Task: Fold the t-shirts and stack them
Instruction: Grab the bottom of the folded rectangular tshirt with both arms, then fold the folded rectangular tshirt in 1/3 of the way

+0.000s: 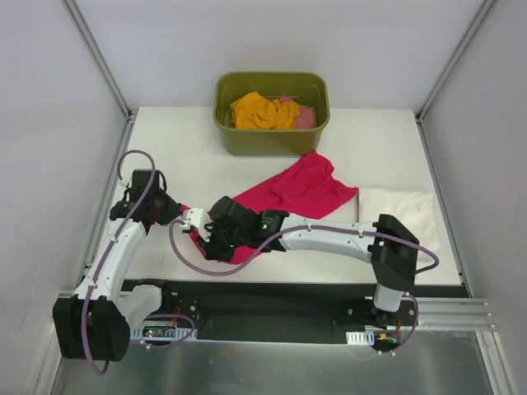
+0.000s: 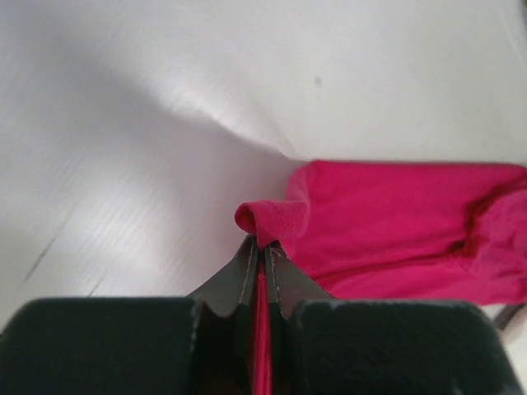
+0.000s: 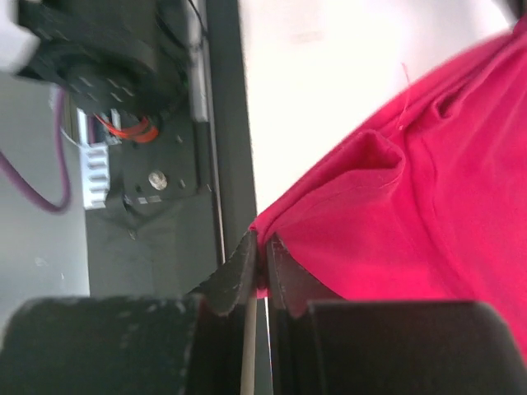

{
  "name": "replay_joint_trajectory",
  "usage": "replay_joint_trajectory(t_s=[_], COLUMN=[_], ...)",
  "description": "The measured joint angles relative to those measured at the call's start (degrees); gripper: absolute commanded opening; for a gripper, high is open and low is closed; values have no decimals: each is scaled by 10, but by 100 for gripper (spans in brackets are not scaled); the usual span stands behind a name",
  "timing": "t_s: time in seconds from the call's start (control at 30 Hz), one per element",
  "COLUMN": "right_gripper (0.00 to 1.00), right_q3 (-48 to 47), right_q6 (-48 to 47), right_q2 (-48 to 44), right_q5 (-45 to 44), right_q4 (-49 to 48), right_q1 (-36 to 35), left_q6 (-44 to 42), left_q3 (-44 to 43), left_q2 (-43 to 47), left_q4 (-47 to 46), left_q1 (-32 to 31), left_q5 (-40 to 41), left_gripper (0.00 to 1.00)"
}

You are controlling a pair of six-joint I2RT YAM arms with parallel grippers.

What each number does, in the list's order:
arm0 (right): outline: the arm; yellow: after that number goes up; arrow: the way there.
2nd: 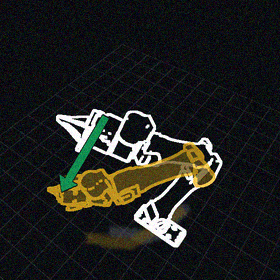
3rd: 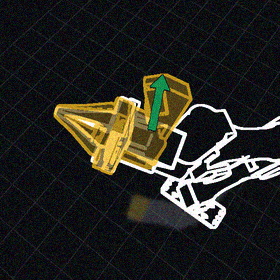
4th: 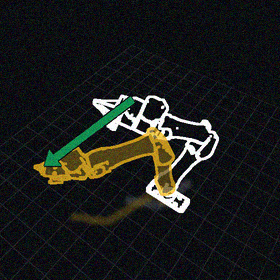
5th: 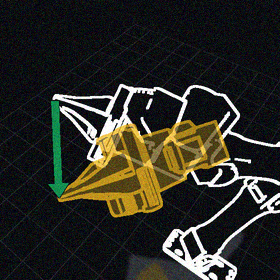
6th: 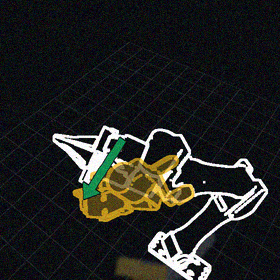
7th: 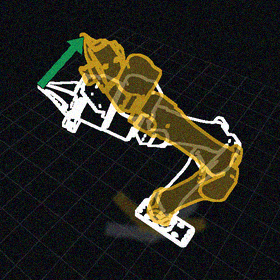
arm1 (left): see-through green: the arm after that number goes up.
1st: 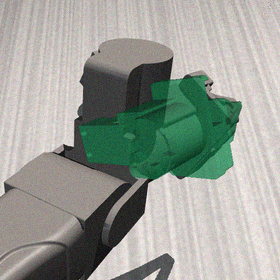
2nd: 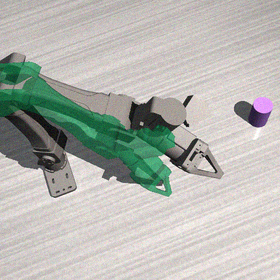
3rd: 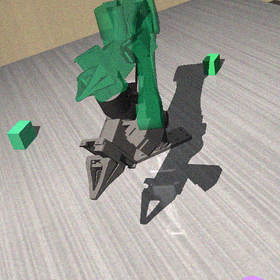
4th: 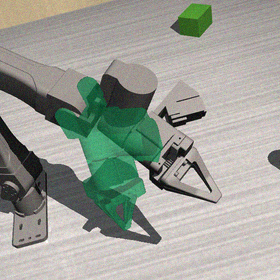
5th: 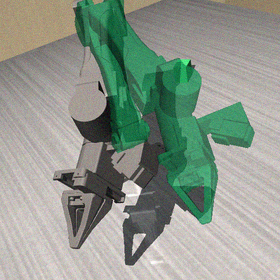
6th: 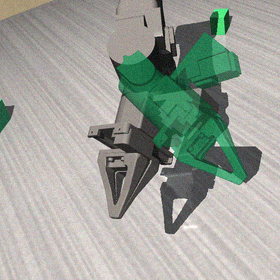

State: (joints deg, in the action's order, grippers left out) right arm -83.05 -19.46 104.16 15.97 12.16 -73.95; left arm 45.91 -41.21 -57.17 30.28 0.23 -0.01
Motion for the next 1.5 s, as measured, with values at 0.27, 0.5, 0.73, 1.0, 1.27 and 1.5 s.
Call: replay_joint_trajectory(t_s=[0.27,0.5,0.73,1.0,1.27,1.5], right_gripper=[3,2,2,2,10,54], right_q3=[120,196,255,283,284,284], right_q6=[42,84,100,103,109,133], right_q2=[-82,-162,-218,-223,-187,-132], right_q5=[-38,-79,-116,-133,-129,-111], right_q4=[0,-4,1,2,-8,-2], right_q1=[60,117,185,253,311,341], left_q6=[13,27,30,30,29,20], left_q3=[-116,-217,-333,-424,-492,-513], left_q2=[-86,-235,-365,-468,-546,-587], left_q4=[-10,-26,-39,-46,-48,-50], left_q1=[-132,-212,-265,-292,-299,-298], left_q5=[28,48,50,52,50,48], left_gripper=[0,0,0,0,0,64])
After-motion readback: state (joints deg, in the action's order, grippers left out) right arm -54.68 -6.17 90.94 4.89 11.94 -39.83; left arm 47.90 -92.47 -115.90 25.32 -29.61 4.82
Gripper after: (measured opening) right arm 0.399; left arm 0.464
